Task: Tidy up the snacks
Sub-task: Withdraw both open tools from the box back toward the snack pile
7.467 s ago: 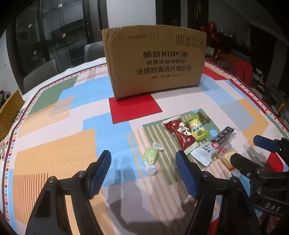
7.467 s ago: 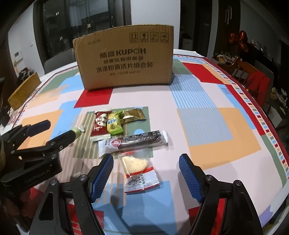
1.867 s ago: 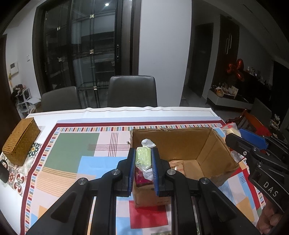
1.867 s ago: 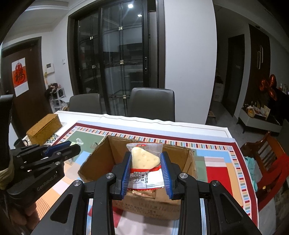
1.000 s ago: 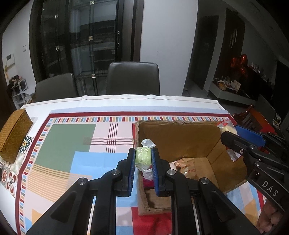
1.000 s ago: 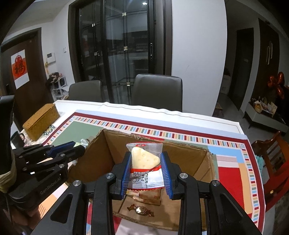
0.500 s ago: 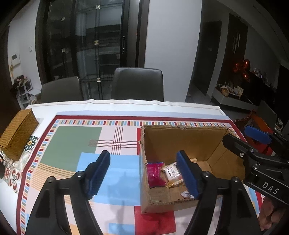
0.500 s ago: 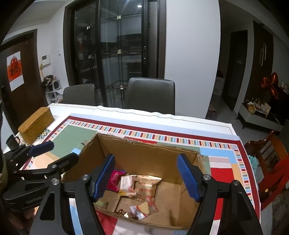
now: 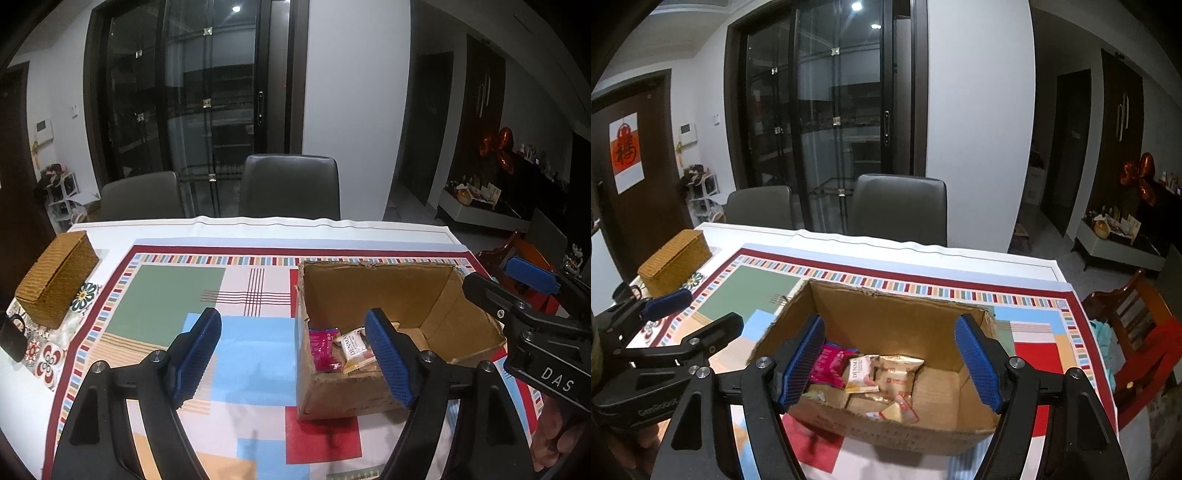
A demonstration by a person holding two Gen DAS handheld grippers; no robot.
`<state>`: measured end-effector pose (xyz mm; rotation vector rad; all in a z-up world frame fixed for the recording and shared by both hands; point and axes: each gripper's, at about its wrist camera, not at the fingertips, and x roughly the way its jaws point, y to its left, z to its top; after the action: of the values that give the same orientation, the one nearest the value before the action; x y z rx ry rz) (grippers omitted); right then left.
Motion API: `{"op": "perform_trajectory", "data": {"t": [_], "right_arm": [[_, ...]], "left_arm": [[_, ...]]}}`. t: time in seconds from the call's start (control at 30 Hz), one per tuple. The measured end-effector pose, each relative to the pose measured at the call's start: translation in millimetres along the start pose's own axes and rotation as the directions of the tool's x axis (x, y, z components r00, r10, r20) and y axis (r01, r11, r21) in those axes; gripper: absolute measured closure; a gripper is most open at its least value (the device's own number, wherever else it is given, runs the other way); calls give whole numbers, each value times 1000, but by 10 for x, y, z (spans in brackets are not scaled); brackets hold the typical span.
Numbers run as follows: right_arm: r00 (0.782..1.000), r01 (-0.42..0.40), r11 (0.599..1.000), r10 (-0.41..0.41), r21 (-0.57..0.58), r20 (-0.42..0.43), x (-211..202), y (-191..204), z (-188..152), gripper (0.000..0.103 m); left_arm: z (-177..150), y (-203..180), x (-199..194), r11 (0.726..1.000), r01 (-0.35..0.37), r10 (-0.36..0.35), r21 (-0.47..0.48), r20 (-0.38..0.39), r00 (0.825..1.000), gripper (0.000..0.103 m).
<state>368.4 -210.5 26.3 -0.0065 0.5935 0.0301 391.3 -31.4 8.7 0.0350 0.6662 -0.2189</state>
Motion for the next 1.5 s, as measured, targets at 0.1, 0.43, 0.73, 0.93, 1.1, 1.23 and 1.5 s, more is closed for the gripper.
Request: {"op": "perform_trajectory", "data": {"t": [0.1,0.43,0.73,0.93,1.1,1.23,1.5], "right_arm": [[1000,-1,1000,1,3,9,-88,11,-13,29],[1000,4,1000,-4,13,19,-309,22,-142,29],[1000,7,1000,-8,18,16,-479,23,-291,29],[1000,5,1000,-5,18,16,-566,51,-369,29],[1000,5,1000,-5,15,16,-680,85,-479,29],[1000,10,1000,-10,14,18,-768,100,-548,29],[1000,22,1000,-22,19,15,-933,113,-715,29]], "left_arm": [[-9,-1,-89,1000,-4,4,5,10,1000,23],[-161,-69,-298,1000,-5,4,18,20,1000,23],[-281,-120,-403,1000,1,-1,22,17,1000,23],[-392,-123,-486,1000,2,-3,21,20,1000,23],[-501,-134,-556,1000,4,-5,24,22,1000,23],[-620,-158,-645,1000,9,-10,26,24,1000,23],[-788,-207,-774,999,24,-25,35,20,999,23]]}}
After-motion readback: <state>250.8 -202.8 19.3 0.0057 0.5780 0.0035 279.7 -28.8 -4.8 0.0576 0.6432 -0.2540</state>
